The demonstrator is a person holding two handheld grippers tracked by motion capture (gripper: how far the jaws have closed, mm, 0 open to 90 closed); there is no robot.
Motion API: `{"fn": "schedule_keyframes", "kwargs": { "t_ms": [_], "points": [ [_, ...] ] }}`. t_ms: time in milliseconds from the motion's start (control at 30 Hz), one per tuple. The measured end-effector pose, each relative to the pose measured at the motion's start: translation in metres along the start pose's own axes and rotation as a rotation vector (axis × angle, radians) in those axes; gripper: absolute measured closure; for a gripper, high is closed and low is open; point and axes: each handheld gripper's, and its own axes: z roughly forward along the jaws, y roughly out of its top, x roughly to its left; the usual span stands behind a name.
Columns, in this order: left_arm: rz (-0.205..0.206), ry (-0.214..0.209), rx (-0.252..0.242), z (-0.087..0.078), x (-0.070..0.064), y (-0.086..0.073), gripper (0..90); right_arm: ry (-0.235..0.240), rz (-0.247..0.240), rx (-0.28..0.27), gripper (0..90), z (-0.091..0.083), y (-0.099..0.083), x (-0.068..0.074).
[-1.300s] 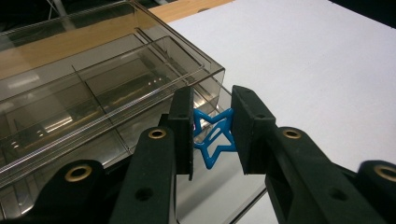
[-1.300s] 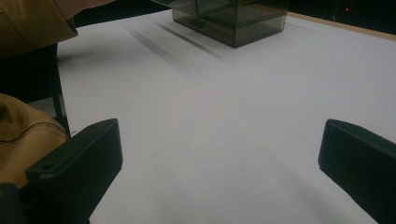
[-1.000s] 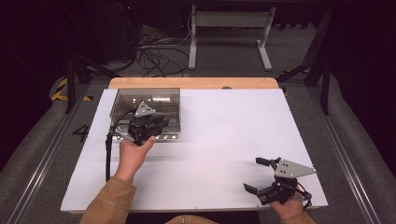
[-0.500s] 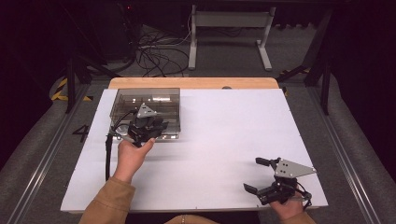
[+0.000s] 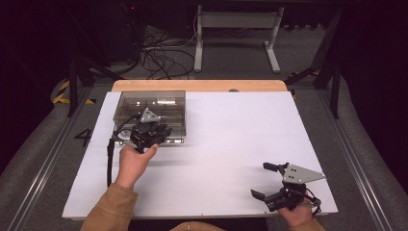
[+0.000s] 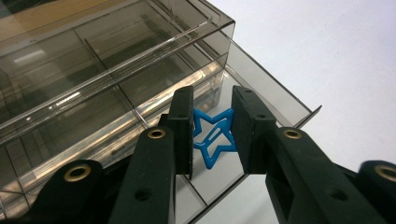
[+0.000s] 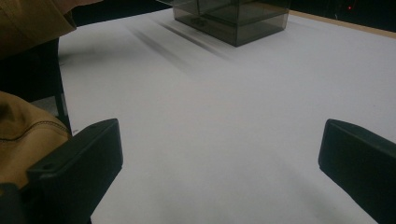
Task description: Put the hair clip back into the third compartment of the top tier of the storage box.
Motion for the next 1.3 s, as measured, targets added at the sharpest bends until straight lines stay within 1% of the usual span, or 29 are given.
{"fn": "schedule_keyframes", "kwargs": {
  "t_ms": [133, 333, 367, 467, 567, 600, 633, 700, 733, 867, 900, 933, 1033, 1100, 1133, 1167, 1267, 1300],
  "points": [
    [0.003, -0.002, 0.014, 0.000, -0.001, 0.000, 70.9, 0.001, 0.001, 0.001, 0.4, 0.000, 0.000, 0.000],
    [0.006, 0.001, 0.016, 0.000, -0.001, 0.000, 70.7, 0.002, 0.002, 0.001, 0.5, 0.000, 0.000, 0.000],
    [0.000, 0.003, 0.017, 0.000, -0.001, 0.000, 70.6, 0.002, 0.003, 0.002, 0.4, 0.000, 0.000, 0.000],
    [0.002, 0.009, 0.006, -0.001, -0.001, 0.000, 67.6, 0.003, 0.000, 0.003, 0.4, 0.000, 0.000, 0.000],
    [-0.003, 0.013, -0.003, -0.002, -0.002, 0.000, 61.6, 0.004, 0.003, 0.003, 0.5, 0.000, 0.000, 0.000],
    [0.003, 0.016, -0.003, -0.003, -0.002, 0.000, 61.2, 0.004, 0.003, 0.003, 0.5, 0.000, 0.000, 0.000],
    [0.000, 0.012, -0.003, -0.003, -0.003, 0.000, 60.9, 0.004, 0.003, 0.003, 0.4, 0.000, 0.000, 0.000],
    [0.005, 0.012, -0.007, -0.004, -0.003, 0.001, 59.5, 0.005, 0.003, 0.005, 0.4, 0.000, 0.000, 0.000],
    [0.000, 0.005, -0.013, -0.005, -0.003, 0.001, 59.0, 0.005, 0.003, 0.005, 0.5, 0.000, 0.000, 0.000],
    [0.007, 0.002, -0.038, -0.011, -0.005, 0.002, 55.5, 0.005, 0.002, 0.003, 0.4, 0.000, 0.000, 0.000],
    [0.012, -0.004, -0.046, -0.013, -0.006, 0.002, 55.4, 0.004, 0.002, 0.002, 0.4, 0.000, 0.000, 0.000],
    [0.003, -0.010, -0.051, -0.014, -0.008, 0.002, 55.0, 0.004, 0.003, 0.001, 0.4, -0.001, 0.000, 0.000],
    [0.024, -0.006, -0.063, -0.019, -0.010, 0.003, 54.3, 0.005, 0.005, -0.001, 0.5, -0.001, 0.000, 0.000],
    [0.025, -0.011, -0.072, -0.021, -0.012, 0.003, 54.0, 0.005, 0.004, 0.001, 0.4, 0.000, 0.000, 0.000],
    [0.019, -0.017, -0.073, -0.022, -0.012, 0.003, 53.9, 0.005, 0.003, 0.001, 0.5, 0.000, 0.000, 0.000],
    [0.024, -0.017, -0.072, -0.023, -0.012, 0.003, 53.9, 0.005, 0.001, 0.000, 0.4, 0.000, 0.000, 0.000],
    [0.021, -0.023, -0.079, -0.025, -0.014, 0.003, 54.0, 0.005, 0.003, 0.001, 0.4, 0.000, 0.000, 0.000],
    [0.026, -0.021, -0.082, -0.025, -0.014, 0.004, 53.9, 0.005, 0.003, 0.001, 0.5, 0.000, 0.000, 0.000]
  ]
}}
